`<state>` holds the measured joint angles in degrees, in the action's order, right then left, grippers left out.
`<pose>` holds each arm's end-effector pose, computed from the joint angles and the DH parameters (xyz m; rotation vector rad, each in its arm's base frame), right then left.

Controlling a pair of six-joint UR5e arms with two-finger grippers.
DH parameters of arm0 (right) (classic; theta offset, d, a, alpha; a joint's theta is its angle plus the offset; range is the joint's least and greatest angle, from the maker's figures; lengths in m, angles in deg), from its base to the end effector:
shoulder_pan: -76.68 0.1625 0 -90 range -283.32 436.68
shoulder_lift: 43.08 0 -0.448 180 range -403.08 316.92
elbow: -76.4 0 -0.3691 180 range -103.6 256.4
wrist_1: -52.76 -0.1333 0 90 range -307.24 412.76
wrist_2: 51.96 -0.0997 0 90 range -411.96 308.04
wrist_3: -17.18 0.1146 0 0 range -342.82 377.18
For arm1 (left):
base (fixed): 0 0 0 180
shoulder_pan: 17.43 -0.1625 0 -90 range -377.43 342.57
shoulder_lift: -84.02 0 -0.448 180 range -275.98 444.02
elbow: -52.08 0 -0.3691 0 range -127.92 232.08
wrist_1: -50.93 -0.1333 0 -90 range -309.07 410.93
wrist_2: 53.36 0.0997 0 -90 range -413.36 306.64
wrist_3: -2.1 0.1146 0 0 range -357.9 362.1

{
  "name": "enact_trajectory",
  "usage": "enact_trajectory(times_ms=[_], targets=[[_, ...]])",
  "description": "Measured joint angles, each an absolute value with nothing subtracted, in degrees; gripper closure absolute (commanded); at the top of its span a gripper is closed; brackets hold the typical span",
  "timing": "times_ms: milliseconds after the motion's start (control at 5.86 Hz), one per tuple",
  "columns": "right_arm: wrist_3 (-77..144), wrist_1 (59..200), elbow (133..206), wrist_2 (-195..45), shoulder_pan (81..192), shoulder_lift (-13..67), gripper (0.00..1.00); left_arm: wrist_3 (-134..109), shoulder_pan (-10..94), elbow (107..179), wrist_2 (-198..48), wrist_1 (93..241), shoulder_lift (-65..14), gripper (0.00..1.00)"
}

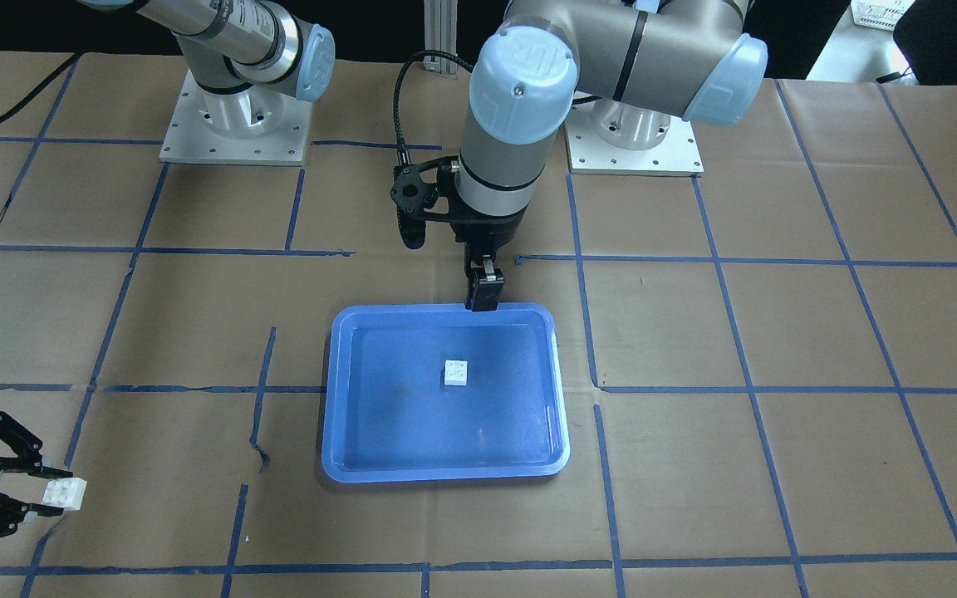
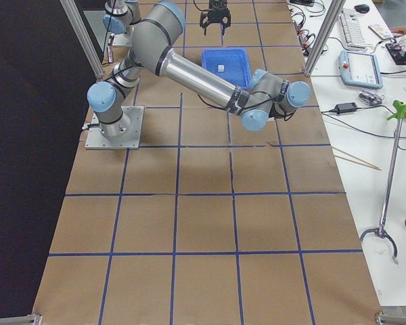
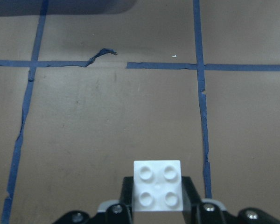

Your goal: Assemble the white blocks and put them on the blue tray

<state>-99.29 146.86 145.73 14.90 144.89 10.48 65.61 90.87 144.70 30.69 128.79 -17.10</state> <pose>-0.0934 -0.7140 0.2992 -2.0036 1.9253 -0.4303 -0.3078 -0.4685 0.3977 -1.9856 -2.2952 0.0215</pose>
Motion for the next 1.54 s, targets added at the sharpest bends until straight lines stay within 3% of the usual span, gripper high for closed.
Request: enact_trajectory(times_ms=[683, 1537], targets=[[-94.4, 150.1, 160.3, 11.2, 150.6, 20.4, 0.80, 46.8, 90.6, 144.6, 35.4, 136.9, -8.3, 0.01], [-65.0, 180.8, 174.1, 10.8, 167.4, 21.9, 0.80, 14.1, 78.8, 144.6, 35.8, 138.0, -5.0, 0.01]])
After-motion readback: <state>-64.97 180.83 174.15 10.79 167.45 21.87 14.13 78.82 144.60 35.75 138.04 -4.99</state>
